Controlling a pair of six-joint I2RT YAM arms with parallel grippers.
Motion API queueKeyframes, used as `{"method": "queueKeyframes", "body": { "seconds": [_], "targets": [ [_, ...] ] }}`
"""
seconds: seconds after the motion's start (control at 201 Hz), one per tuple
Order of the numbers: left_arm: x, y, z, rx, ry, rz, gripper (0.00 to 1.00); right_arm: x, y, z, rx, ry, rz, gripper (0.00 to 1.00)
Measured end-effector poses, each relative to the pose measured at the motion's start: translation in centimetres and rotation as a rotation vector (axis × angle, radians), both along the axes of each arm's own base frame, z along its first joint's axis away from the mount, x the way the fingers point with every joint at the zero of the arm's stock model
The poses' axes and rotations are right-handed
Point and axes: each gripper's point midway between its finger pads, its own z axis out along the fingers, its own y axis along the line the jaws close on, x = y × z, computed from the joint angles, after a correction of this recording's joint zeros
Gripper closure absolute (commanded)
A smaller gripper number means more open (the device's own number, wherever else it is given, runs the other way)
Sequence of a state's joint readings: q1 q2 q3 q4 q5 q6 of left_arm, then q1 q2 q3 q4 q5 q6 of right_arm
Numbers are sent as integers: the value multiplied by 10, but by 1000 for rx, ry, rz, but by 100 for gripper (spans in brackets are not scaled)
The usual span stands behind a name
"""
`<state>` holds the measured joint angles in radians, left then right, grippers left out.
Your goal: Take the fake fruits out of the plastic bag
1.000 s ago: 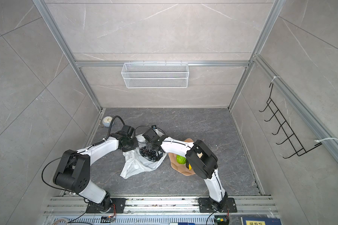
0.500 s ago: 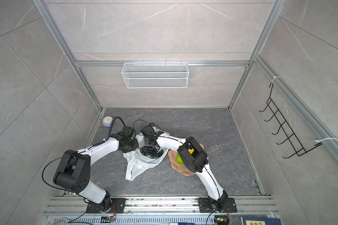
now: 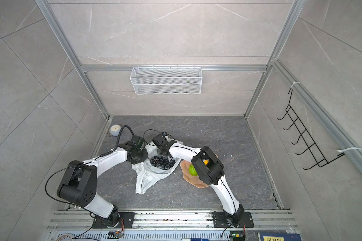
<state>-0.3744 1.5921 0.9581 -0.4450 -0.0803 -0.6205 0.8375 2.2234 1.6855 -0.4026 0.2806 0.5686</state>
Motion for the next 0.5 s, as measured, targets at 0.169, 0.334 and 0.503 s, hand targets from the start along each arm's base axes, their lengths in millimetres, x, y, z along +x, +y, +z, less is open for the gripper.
{"method": "queueKeyframes", "body": {
  "seconds": [0.169,0.334,0.503],
  "targets": [
    [0,3,0,13,-3,17,100,-20,3,31,42,-37,31,41],
    [-1,8,0,35,-2,48,100,-44,11,57,87,-73,77,42],
    [-2,17,7,69,-11,84,99,-79,5,61,97,-61,127,41]
  ]
}}
